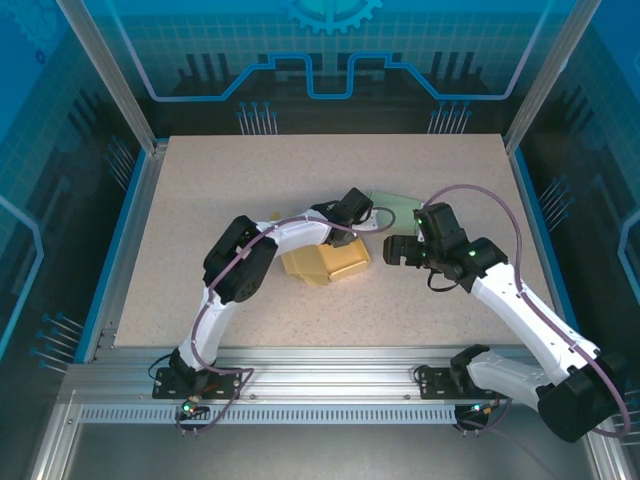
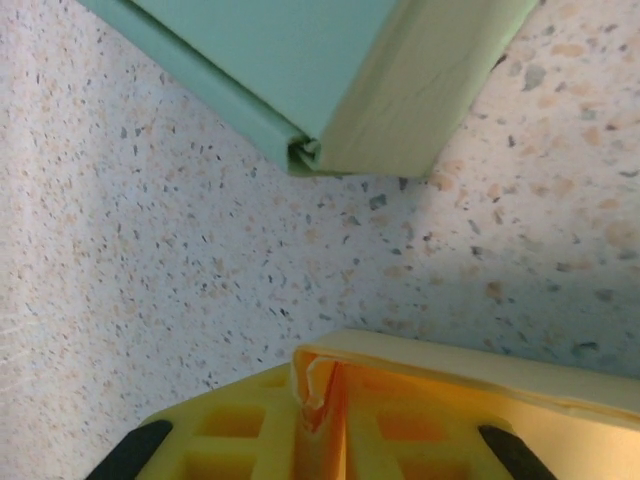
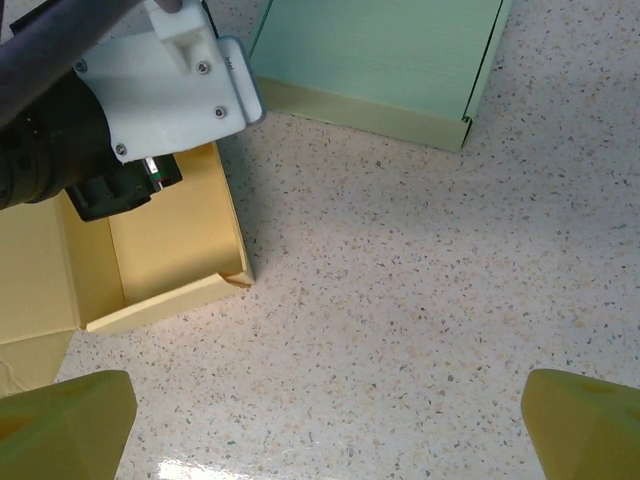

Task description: Fold the paper box

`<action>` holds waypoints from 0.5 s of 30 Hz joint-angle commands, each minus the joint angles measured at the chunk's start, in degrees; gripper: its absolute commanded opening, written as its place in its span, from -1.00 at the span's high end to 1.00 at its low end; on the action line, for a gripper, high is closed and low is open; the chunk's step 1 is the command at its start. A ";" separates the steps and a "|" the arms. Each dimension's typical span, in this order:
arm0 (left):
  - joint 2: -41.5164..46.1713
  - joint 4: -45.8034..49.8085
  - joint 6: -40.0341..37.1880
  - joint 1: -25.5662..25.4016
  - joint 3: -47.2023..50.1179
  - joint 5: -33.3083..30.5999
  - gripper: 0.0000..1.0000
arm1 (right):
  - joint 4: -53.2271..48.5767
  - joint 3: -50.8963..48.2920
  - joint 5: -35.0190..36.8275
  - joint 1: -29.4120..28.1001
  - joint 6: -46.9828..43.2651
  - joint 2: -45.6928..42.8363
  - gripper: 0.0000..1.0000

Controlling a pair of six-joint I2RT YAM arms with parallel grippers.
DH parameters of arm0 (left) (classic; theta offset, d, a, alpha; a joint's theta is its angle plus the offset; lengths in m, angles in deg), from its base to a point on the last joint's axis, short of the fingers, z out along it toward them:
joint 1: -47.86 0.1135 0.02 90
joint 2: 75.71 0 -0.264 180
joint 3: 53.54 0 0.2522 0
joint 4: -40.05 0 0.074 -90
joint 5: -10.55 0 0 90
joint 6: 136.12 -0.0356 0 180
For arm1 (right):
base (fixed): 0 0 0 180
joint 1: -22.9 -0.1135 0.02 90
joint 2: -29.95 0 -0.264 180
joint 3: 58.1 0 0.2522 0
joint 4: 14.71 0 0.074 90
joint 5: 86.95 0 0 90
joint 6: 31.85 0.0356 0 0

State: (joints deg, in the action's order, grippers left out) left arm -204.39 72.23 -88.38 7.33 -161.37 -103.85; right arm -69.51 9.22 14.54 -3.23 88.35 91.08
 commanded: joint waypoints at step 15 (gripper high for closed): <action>11.50 6.78 6.28 0.37 -5.89 -1.56 -0.72 | -0.18 0.48 -1.29 0.83 -0.14 -0.04 -1.00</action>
State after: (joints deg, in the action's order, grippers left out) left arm -200.13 76.75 -86.31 7.64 -164.69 -105.34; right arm -69.53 9.22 14.41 -3.16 88.35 91.08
